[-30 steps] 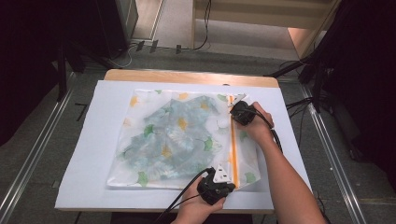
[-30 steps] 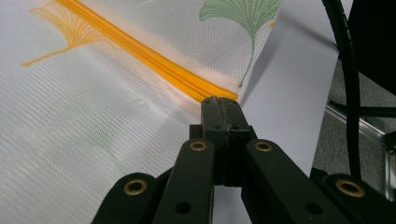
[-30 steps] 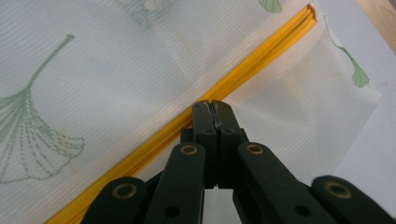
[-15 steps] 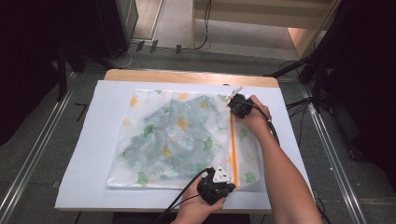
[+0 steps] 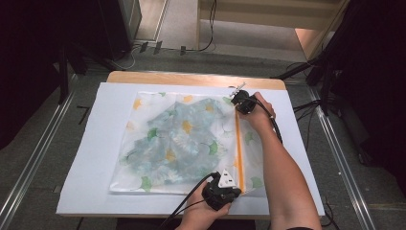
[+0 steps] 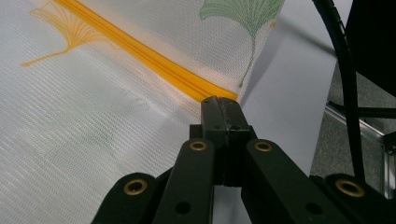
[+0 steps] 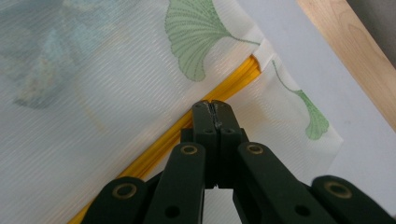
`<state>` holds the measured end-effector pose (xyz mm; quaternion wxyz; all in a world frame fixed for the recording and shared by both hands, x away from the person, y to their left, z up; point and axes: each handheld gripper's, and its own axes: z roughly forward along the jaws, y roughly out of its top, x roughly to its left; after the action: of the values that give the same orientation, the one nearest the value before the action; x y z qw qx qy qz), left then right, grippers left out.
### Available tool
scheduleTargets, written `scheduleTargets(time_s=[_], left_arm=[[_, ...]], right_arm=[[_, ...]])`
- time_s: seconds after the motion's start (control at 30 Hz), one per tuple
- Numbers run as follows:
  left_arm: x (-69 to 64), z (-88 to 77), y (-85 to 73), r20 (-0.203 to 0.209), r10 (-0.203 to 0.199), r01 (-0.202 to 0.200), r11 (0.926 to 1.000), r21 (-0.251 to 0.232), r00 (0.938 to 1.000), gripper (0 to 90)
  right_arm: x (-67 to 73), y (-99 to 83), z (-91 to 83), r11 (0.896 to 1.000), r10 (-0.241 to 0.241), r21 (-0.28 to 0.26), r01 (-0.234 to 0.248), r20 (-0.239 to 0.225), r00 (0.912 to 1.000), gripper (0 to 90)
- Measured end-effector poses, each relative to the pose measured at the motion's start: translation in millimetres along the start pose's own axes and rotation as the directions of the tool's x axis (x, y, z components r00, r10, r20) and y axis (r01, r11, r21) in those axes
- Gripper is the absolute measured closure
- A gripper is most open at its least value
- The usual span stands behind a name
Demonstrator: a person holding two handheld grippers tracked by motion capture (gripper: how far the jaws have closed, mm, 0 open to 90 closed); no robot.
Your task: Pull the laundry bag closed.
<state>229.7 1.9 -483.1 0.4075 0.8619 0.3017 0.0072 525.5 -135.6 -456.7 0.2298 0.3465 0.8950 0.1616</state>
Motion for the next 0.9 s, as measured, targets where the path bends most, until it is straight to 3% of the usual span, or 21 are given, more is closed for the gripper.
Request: scheduleTargets(time_s=[0.43, 0.7, 0.83, 0.9], left_arm=[[0.8, -0.4, 0.0, 0.005, 0.0, 0.0, 1.0, 0.005, 1.0, 90.0], [0.6, -0.6, -0.1, 0.004, 0.002, -0.002, 1.0, 0.005, 1.0, 90.0], [1.1, -0.5, -0.2, 0.008, -0.001, 0.001, 1.0, 0.003, 1.0, 90.0], [1.2, -0.4, -0.1, 0.008, -0.002, 0.002, 1.0, 0.004, 1.0, 90.0]], right_arm=[[-12.8, 13.1, 10.8, 0.999, 0.05, 0.01, -0.05, 0.006, 0.9987, 90.0], [-15.0, 21.3, 16.7, 0.998, 0.057, 0.019, -0.058, 0.047, 0.9972, 90.0], [-16.0, 19.8, 15.5, 0.995, 0.097, 0.013, -0.097, 0.034, 0.9947, 90.0], [-16.7, 17.7, 11.8, 0.99, 0.139, -0.014, -0.138, 0.025, 0.99, 83.8]])
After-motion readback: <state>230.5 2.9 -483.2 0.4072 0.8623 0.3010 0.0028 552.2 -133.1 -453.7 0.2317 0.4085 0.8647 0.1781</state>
